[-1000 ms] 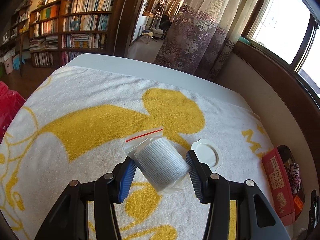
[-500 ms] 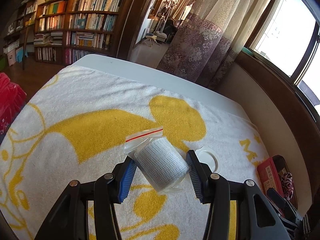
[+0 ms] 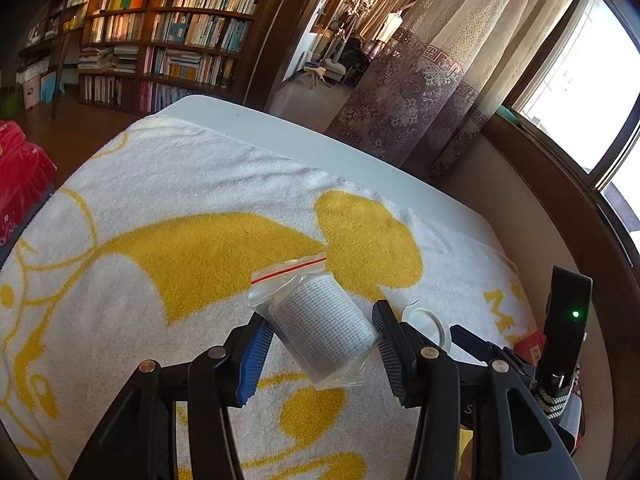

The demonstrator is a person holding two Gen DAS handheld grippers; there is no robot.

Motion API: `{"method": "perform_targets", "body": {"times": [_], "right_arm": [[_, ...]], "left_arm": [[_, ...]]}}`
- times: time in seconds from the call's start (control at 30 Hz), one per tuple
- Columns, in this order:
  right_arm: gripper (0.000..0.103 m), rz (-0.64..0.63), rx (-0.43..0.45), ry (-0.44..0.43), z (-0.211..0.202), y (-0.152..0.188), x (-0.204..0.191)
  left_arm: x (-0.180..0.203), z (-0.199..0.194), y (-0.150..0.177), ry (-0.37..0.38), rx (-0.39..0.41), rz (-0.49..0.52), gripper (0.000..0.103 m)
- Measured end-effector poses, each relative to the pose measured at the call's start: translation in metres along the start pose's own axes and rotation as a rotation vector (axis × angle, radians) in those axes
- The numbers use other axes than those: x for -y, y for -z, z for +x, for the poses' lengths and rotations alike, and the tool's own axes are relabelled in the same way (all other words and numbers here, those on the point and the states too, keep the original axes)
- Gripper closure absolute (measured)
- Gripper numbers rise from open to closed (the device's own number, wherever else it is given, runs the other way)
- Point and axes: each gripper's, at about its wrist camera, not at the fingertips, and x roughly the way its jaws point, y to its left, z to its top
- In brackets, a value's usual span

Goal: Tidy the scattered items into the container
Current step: 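Move the right gripper to the white plastic lid and grasp it, then carry the white lid into the tin and open the right gripper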

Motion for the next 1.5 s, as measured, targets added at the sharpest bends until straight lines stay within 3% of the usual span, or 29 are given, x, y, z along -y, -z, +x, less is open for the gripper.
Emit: {"method": "perform_targets", "body": {"times": [0.2, 0.3, 0.6, 0.9, 1.13, 1.3, 1.5], "right_arm": [[0.019, -0.015, -0.003, 0.03, 0.016, 0.002, -0.004], [0.033, -0.018, 0.01, 0.066, 0.013, 0.003, -0.003], [0.033, 0.063, 0.042, 0.038, -0.017, 0.022, 0.019], [0.033, 0.144, 0.199, 0.084, -0.11, 0.052, 0.064], [0.033, 0.254, 0.335, 0.199, -0.205, 0.104, 0.132], [0.033, 0.328, 0.349, 0.334, -0.243, 0.139, 0.181], [0.033, 0.376, 0.31, 0.395, -0.236, 0.142, 0.213]], "left_arm": [[-0.001, 0.004, 0.001, -0.006, -0.01, -0.002, 0.051], [0.002, 0.007, 0.003, -0.007, -0.021, 0.01, 0.051], [0.007, 0.011, 0.008, -0.019, -0.03, 0.035, 0.051], [0.021, 0.014, 0.016, -0.023, -0.043, 0.095, 0.051], [0.037, 0.018, 0.026, -0.012, -0.062, 0.149, 0.051], [0.048, 0.017, 0.032, -0.004, -0.068, 0.187, 0.051], [0.053, 0.017, 0.036, -0.002, -0.069, 0.209, 0.051]]}}
